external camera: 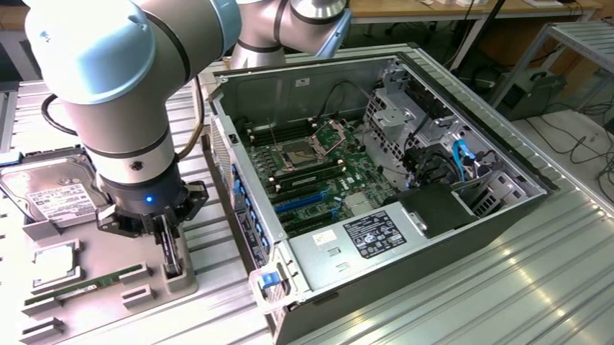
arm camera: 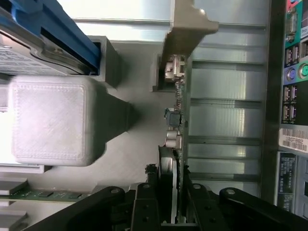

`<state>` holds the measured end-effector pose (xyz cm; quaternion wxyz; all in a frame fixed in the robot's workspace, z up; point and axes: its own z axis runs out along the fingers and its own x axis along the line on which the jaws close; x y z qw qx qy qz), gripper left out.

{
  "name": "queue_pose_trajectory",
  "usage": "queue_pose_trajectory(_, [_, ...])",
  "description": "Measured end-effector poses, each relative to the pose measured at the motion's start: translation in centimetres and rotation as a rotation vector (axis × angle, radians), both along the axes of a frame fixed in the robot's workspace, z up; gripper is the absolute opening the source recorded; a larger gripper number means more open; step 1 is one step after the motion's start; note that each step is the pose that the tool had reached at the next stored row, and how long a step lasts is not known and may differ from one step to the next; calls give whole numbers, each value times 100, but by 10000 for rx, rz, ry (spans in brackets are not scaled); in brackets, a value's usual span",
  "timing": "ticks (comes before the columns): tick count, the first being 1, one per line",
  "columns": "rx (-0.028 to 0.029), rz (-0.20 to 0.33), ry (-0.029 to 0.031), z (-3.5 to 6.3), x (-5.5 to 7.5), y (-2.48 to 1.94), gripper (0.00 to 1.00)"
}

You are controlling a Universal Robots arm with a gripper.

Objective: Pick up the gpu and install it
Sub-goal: 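Pick up the gpu and move the gpu toward the slot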

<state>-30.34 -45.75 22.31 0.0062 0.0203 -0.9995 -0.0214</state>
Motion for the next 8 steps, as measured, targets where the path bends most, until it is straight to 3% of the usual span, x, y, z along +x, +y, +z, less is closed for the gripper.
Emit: queue_pose_trajectory(8, [-5, 0, 0, -4, 2, 0, 27])
